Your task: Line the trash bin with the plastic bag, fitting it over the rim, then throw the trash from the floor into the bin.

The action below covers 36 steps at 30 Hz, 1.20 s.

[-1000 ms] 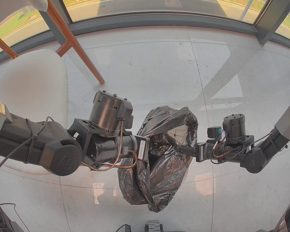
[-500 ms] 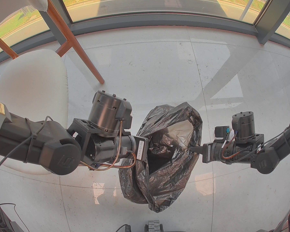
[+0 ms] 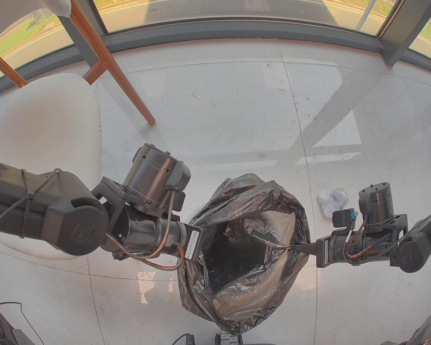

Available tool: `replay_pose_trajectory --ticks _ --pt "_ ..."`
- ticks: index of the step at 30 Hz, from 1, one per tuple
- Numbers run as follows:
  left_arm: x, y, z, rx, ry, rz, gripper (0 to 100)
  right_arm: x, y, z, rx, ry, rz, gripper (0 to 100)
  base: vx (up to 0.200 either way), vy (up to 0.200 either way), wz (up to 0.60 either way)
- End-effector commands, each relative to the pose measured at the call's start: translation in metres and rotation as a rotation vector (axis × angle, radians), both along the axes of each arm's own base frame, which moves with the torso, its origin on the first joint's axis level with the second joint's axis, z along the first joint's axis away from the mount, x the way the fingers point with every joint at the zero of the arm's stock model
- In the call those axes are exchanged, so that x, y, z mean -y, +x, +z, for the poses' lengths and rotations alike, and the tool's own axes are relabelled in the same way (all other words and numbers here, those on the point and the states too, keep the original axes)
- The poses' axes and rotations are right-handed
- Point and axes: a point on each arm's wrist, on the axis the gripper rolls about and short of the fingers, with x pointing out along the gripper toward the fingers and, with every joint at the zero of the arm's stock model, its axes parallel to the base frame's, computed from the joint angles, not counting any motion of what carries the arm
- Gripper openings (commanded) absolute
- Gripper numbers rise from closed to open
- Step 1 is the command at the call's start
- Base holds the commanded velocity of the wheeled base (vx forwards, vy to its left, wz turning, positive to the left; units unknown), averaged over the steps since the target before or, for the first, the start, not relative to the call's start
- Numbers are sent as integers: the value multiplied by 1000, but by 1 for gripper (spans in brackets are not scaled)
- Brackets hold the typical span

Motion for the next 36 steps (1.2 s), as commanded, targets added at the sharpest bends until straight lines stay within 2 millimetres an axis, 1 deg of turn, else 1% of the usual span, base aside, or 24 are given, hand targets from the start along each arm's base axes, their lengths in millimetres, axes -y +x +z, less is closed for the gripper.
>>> replay_pose_trajectory --ticks 1,4,6,9,12,15,17,20,22,23,25,28,29,32,34,36 --pt "-9 -13 11 -51 29 -12 0 1 -11 -7 -35 -17 13 0 0 0 0" --pt "-11 -15 6 -84 52 -13 0 1 -14 -10 -49 -24 20 0 0 0 0" --pt "-11 -17 6 -92 53 -13 0 0 -19 -14 -66 -31 33 0 0 0 0" --pt "-9 -19 2 -104 57 -20 0 0 -26 -20 -95 -48 43 0 0 0 0" --pt "-7 -19 1 -110 57 -18 0 0 -25 -26 -109 -57 42 0 0 0 0" --pt "-4 -14 -6 -123 58 0 0 -1 -16 -34 -123 -69 30 0 0 0 0" --pt "0 -8 -11 -128 61 3 0 -2 -5 -37 -105 -64 14 0 0 0 0" --pt "7 1 -6 -84 30 10 0 4 12 -39 -76 -59 -28 0 0 0 0" --pt "10 7 -4 -70 24 18 0 9 19 -44 -73 -75 -44 0 0 0 0" --pt "10 8 -4 -68 24 21 0 10 20 -44 -72 -78 -44 0 0 0 0" --pt "8 17 -6 -59 35 47 0 17 24 -52 -78 -111 -48 0 0 0 0" --pt "11 20 -8 -54 41 54 0 23 27 -58 -73 -145 -31 0 0 0 0" --pt "11 20 -8 -54 41 54 0 23 27 -58 -73 -145 -31 100 0 0 0" --pt "11 21 -6 -49 37 54 0 21 28 -54 -48 -134 -24 100 0 0 0" --pt "11 22 -5 -45 36 55 0 19 30 -43 16 -105 -25 100 0 0 0" --pt "10 22 -5 -46 37 58 0 22 27 -31 63 -78 -25 100 0 0 0"
